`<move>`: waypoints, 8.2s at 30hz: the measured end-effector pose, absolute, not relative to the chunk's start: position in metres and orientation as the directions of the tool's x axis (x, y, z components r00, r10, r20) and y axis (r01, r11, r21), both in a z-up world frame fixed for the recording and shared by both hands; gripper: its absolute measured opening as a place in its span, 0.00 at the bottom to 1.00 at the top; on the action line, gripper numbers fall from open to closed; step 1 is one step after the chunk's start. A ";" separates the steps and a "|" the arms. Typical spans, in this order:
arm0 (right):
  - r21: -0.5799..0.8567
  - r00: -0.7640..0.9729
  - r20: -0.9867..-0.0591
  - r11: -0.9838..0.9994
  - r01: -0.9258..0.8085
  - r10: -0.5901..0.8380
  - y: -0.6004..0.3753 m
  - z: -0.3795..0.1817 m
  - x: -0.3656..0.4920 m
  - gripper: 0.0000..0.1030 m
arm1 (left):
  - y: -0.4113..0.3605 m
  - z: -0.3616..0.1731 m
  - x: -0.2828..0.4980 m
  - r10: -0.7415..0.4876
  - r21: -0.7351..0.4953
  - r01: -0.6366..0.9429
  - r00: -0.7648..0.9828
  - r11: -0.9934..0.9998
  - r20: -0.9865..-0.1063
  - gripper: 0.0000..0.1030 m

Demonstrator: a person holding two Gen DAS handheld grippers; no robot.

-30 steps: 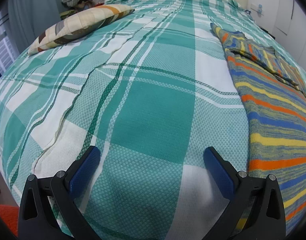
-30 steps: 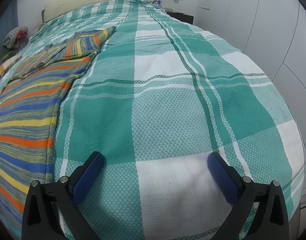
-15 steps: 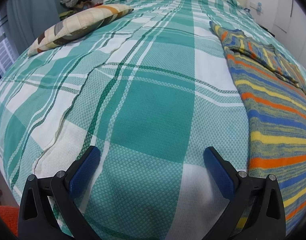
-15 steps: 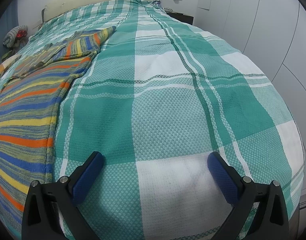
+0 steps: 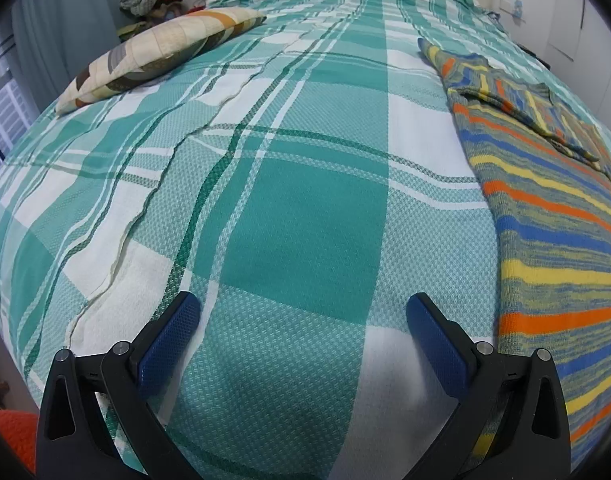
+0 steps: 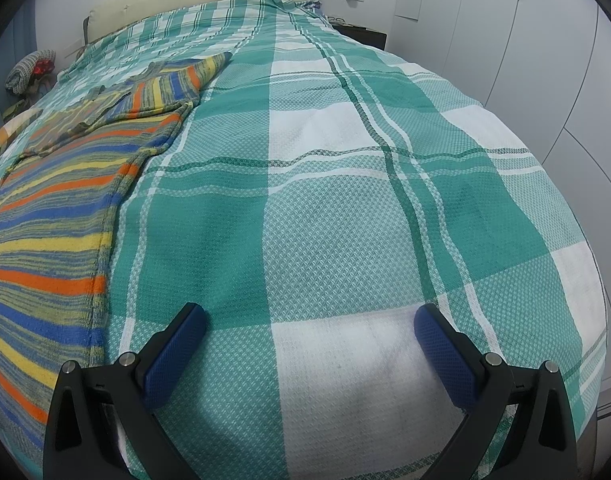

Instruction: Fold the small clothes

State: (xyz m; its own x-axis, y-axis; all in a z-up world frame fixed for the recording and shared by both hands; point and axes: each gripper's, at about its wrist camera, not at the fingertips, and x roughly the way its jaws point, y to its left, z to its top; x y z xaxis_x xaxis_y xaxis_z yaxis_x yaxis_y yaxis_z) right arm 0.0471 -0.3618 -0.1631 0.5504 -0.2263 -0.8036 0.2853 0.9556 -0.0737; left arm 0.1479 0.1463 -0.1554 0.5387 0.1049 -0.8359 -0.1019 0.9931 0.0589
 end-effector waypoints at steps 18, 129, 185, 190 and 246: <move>-0.085 0.549 -0.803 0.956 0.282 -0.233 -0.363 -0.164 0.048 1.00 | 0.146 -0.156 0.148 0.109 0.066 -0.098 0.535 0.993 -0.838 1.00; 0.536 0.509 -0.739 0.843 0.046 0.441 -0.385 -0.123 0.250 0.73 | 0.070 -0.130 0.306 -0.409 -0.372 0.173 0.328 0.912 -0.852 0.84; 0.201 0.455 -0.857 0.969 -0.141 0.244 -0.296 -0.146 0.197 0.40 | 0.063 -0.124 0.288 -0.249 -0.204 0.151 0.425 0.967 -0.870 0.77; 0.198 0.485 -0.847 0.976 -0.092 0.217 -0.302 -0.135 0.156 0.40 | 0.080 -0.117 0.229 -0.218 -0.175 0.136 0.436 0.975 -0.873 0.78; 0.408 0.682 -0.680 0.912 0.049 0.268 -0.365 -0.095 0.096 0.90 | -0.147 -0.082 0.144 -0.304 0.169 0.610 0.593 0.774 -0.746 0.85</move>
State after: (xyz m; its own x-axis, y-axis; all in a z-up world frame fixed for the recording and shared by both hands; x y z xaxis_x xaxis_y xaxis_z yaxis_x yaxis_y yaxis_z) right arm 0.0961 -0.3646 -0.0954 0.6820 0.2680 -0.6805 0.0488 0.9117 0.4080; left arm 0.1436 -0.1470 -0.0823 0.5927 -0.3036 -0.7460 0.6096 0.7744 0.1693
